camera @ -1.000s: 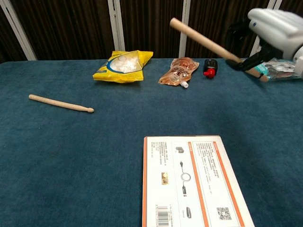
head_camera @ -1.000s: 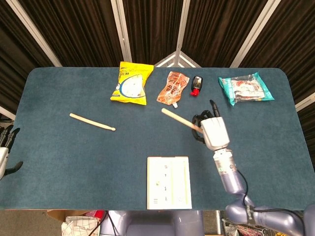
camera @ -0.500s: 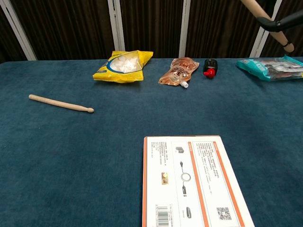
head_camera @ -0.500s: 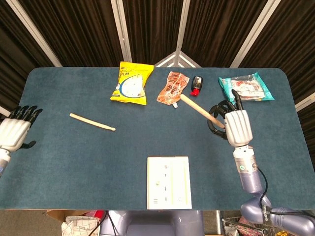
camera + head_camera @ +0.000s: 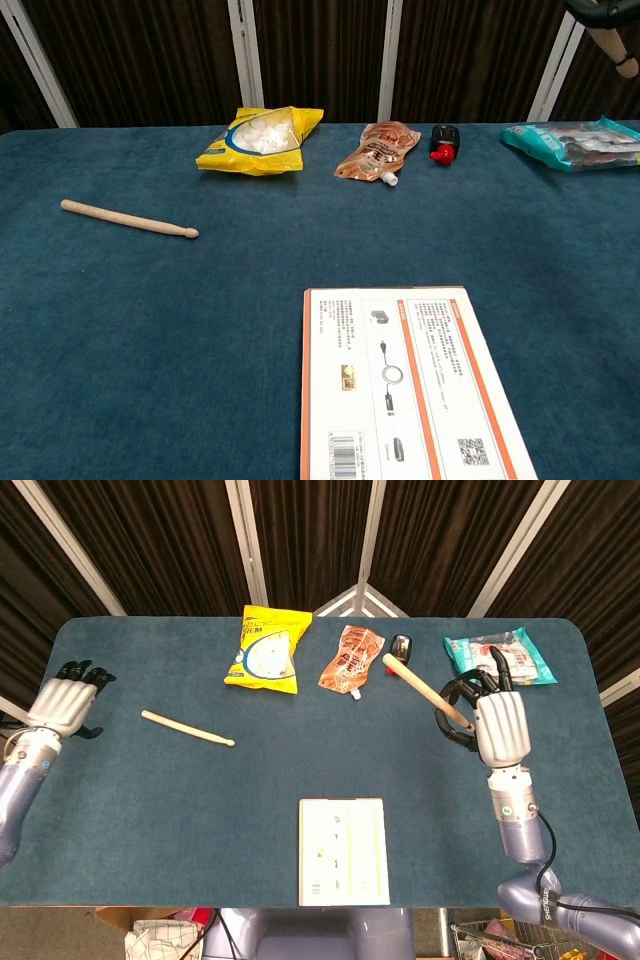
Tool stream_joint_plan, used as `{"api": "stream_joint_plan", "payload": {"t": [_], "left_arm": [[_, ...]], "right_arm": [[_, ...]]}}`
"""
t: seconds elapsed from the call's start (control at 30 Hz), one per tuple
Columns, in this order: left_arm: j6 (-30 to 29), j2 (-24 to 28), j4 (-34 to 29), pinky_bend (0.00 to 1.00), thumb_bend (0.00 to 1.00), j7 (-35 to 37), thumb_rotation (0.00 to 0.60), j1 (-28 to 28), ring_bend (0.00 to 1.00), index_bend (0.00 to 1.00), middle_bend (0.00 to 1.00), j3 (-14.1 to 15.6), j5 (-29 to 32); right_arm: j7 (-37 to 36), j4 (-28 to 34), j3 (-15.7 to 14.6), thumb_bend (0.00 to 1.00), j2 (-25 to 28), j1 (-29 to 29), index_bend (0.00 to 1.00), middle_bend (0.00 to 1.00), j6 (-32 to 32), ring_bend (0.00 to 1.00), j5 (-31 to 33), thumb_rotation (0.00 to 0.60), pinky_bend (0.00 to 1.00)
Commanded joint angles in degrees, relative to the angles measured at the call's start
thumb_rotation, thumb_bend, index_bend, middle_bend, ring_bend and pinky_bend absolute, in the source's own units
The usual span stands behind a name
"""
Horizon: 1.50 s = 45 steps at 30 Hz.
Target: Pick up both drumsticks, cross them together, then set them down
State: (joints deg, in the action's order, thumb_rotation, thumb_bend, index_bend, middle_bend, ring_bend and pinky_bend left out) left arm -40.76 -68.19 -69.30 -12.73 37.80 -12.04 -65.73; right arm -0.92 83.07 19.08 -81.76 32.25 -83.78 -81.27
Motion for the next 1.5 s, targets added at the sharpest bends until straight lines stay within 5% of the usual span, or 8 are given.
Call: {"api": "stream_joint_plan", "payload": {"t": [0.03,0.4,0.77,1.3,1.5], "left_arm": [[2.02,-4.31,4.09,0.0,0.31,-0.19,0.6,2.69,0.0,0.25,0.19,0.36,0.06],[1.41,-14.24,13.13,0.03,0.34,8.89,0.6,4.78,0.0,0.36,0.33,1.19,-4.03],[-0.22,-24.59,25.78,0.03,0.35,19.82,0.6,5.28,0.0,0.39,0.34,3.68,-9.17],[1.88,-29.48,33.07,0.03,0.35,21.79,0.6,6.74,0.0,0.41,0.37,5.68,-11.25],[1.62,-29.83,32.93,0.03,0.36,20.77,0.6,6.75,0.03,0.49,0.45,6.0,-11.5]], "right_arm": [[0.91,0.42,-0.11,0.49,0.12,-0.13,0.69,0.62,-0.26,0.36,-0.14,0.6,0.0],[3.73,3.54,0.44,0.49,1.05,-1.18,0.69,0.62,-0.7,0.36,1.44,0.6,0.0],[4.68,5.19,-0.1,0.49,2.25,-2.64,0.69,0.62,-1.09,0.36,1.72,0.6,0.0],[4.41,4.66,-0.37,0.49,2.77,-3.53,0.69,0.62,-0.32,0.36,2.53,0.6,0.0],[3.84,4.49,-0.33,0.49,3.11,-3.99,0.69,0.62,-0.66,0.36,2.36,0.6,0.0]]}}
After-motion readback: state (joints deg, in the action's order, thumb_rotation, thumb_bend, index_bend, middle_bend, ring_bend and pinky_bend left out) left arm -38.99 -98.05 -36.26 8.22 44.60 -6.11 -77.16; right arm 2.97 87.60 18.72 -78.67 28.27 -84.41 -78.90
